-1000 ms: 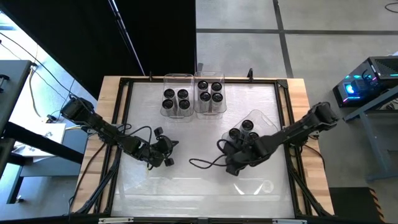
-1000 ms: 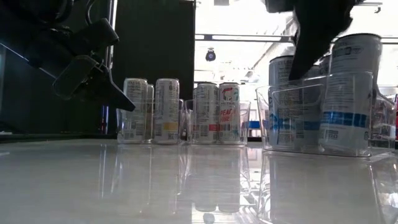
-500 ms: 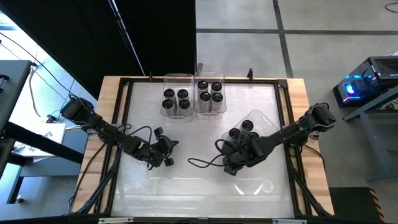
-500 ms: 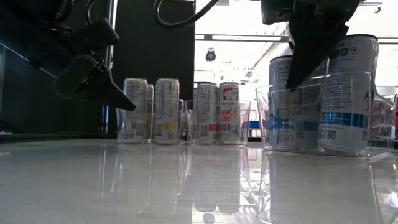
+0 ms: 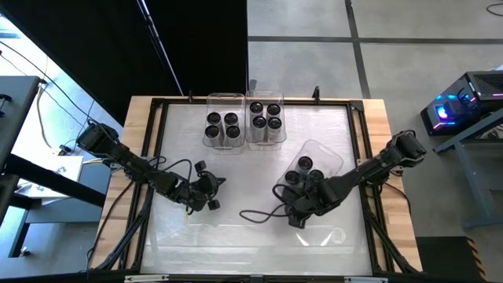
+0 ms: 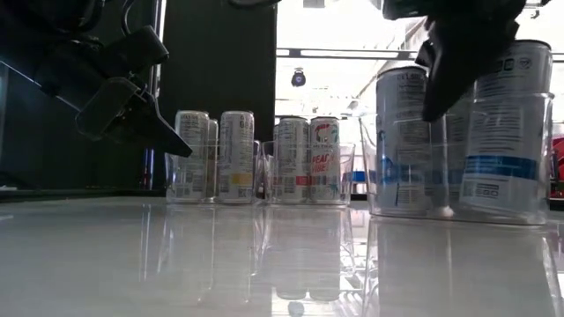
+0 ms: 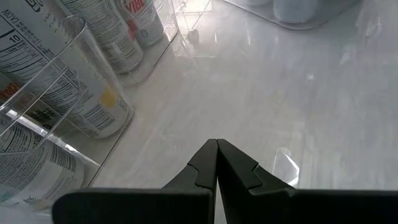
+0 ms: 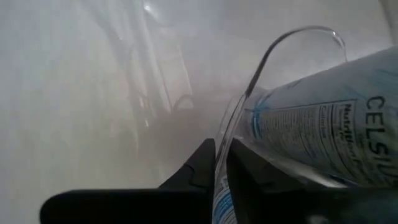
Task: Sort soda cans
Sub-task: Adjust the right transparent bin
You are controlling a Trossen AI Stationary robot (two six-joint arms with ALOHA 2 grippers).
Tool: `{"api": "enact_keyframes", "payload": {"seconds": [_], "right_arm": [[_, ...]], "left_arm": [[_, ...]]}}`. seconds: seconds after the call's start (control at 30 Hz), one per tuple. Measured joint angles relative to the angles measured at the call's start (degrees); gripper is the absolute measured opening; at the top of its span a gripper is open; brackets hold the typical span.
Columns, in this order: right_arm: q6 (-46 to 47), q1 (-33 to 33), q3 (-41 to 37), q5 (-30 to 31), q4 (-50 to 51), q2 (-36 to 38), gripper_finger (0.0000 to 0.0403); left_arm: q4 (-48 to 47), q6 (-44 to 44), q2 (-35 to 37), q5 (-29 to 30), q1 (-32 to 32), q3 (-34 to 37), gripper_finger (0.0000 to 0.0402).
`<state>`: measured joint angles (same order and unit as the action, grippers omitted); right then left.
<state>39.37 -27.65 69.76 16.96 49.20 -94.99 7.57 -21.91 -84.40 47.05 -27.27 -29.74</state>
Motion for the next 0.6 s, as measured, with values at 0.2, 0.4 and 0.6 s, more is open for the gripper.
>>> {"api": "enact_keyframes", "payload": {"seconds": [0.2, 0.4, 0.6], "right_arm": [[-5.2, -2.5, 0.1, -2.8, -0.1, 0.1, 0.0011], [-9.8, -4.6, 0.1, -6.4, 0.5, 0.1, 0.0007], [-9.6, -5.0, 0.1, -6.7, 1.5, 0.1, 0.0007]], "left_arm": [[0.0, 0.0, 0.0, 0.0, 0.0, 0.0, 0.0000], [0.0, 0.0, 0.0, 0.0, 0.0, 0.0, 0.0000], [0.0, 0.0, 0.0, 0.0, 0.0, 0.0, 0.0000]]}}
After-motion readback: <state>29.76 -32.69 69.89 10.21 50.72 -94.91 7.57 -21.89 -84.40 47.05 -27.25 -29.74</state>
